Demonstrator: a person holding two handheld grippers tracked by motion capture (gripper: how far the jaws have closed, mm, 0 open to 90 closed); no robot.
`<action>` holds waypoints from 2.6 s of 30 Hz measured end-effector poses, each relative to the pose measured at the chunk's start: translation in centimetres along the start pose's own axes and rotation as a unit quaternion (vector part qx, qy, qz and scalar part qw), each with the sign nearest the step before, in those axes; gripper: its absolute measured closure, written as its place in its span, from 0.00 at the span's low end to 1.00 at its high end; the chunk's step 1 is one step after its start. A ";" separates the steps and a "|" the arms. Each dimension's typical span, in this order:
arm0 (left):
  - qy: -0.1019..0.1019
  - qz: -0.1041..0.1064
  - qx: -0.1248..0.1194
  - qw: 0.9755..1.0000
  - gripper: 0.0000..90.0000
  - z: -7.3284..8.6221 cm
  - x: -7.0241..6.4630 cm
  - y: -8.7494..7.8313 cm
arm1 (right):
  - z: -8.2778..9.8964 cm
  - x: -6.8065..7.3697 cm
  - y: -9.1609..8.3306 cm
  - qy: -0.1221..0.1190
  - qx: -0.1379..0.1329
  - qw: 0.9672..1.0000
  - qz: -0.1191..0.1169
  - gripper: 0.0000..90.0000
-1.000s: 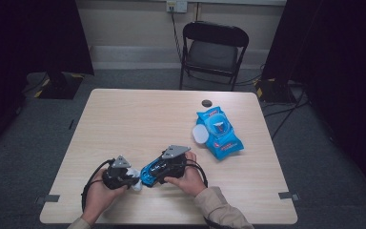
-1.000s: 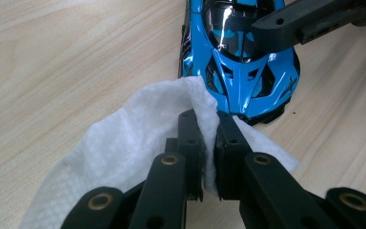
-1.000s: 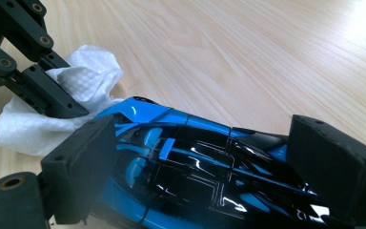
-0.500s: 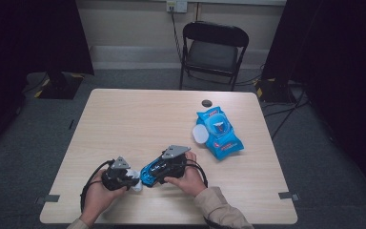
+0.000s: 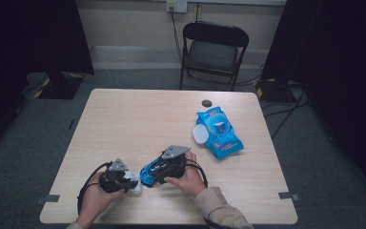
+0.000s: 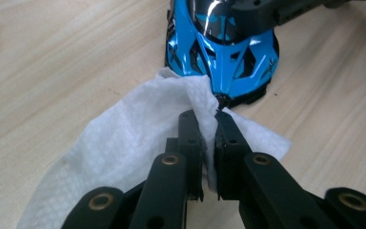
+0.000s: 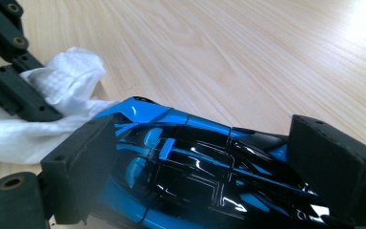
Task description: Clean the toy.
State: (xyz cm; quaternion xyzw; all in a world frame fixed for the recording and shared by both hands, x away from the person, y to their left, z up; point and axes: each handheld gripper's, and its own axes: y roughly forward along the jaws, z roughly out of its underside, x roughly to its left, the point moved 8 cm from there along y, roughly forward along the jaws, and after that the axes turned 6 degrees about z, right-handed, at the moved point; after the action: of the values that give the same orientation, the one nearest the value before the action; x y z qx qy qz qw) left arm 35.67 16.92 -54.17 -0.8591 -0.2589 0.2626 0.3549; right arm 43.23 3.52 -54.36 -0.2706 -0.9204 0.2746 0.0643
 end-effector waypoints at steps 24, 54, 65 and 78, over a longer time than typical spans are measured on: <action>0.039 0.034 0.011 0.999 0.92 -0.7 -3.5 2.0 | 0.0 0.2 0.1 -0.011 0.001 1.000 0.000 0.11; 0.028 0.038 -0.047 0.998 0.94 -2.8 -2.7 -1.8 | 0.0 0.2 0.1 -0.010 -0.004 1.000 -0.001 0.11; -0.025 -0.047 -0.090 0.995 0.94 -2.8 2.6 -3.3 | 0.0 0.2 0.1 -0.009 -0.004 1.000 -0.002 0.11; -0.023 -0.053 -0.033 0.998 0.92 -1.8 3.2 0.5 | 0.0 0.2 0.1 -0.010 -0.005 1.000 -0.002 0.11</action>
State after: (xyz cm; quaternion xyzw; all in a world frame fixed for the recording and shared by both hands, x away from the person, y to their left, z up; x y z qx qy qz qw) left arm 39.32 17.78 -54.31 -0.8491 -0.3207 0.2543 0.3339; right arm 43.09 3.72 -54.45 -0.2659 -0.9232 0.2721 0.0543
